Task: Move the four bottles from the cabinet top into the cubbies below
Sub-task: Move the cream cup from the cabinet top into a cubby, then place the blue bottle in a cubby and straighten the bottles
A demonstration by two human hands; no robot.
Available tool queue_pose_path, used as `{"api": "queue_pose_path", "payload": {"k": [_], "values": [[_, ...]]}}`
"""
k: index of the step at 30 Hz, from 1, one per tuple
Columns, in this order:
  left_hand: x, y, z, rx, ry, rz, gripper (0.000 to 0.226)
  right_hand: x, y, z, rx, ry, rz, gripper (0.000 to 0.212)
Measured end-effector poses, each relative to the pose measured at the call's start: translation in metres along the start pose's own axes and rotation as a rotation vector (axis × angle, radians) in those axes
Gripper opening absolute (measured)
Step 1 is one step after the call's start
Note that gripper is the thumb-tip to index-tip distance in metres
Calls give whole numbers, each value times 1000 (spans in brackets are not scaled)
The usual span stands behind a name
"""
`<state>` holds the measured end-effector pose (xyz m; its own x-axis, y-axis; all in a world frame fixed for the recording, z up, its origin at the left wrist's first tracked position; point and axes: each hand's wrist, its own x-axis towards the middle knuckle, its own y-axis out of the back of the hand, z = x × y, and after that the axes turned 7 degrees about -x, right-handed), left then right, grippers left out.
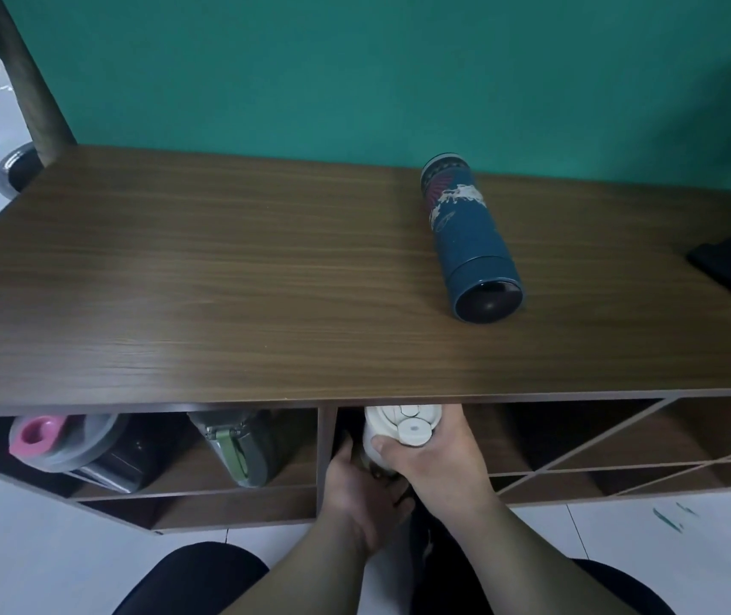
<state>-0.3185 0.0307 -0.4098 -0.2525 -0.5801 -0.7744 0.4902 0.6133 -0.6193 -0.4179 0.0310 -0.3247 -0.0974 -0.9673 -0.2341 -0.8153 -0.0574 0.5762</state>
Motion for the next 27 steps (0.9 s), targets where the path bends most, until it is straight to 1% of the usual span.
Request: {"api": "queue_pose_path", "payload": {"k": [4, 6, 8, 10, 11, 13, 14, 15, 18, 19, 20, 22, 25, 27], "values": [[-4, 2, -1, 135, -19, 36, 74, -8, 13, 5, 7, 16, -14, 82], [-14, 4, -8, 229, 16, -23, 65, -20, 28, 7, -1, 47, 30, 75], [-25, 7, -15, 338, 28, -57, 44, -41, 48, 6, -10, 70, 179, 64], [-31, 10, -18, 440, 47, -42, 33, -58, 67, -8, 7, 133, 358, 54], [-35, 9, -18, 471, 63, -53, 30, -63, 74, -22, 1, 161, 418, 49], [-42, 5, -17, 527, 125, -93, 24, -62, 87, -54, -19, 213, 483, 39], [-46, 4, -17, 559, 151, -109, 22, -55, 91, -71, -36, 227, 496, 38], [-55, 1, -17, 586, 158, -126, 20, -46, 94, -88, -77, 224, 502, 44], [-66, 1, -17, 621, 98, -106, 19, -10, 95, -125, -270, 178, 466, 84], [-73, 1, -16, 633, 76, -93, 20, 1, 94, -131, -320, 159, 450, 90], [-78, 2, -15, 645, 57, -84, 22, 8, 92, -135, -360, 137, 432, 90], [-88, 3, -15, 657, 26, -67, 30, 12, 93, -137, -398, 105, 395, 80], [-102, 5, -14, 664, -32, -63, 36, -8, 102, -132, -311, 104, 407, 68], [-109, 3, -14, 647, -76, -86, 38, -37, 113, -127, -197, 102, 472, 70]]}}
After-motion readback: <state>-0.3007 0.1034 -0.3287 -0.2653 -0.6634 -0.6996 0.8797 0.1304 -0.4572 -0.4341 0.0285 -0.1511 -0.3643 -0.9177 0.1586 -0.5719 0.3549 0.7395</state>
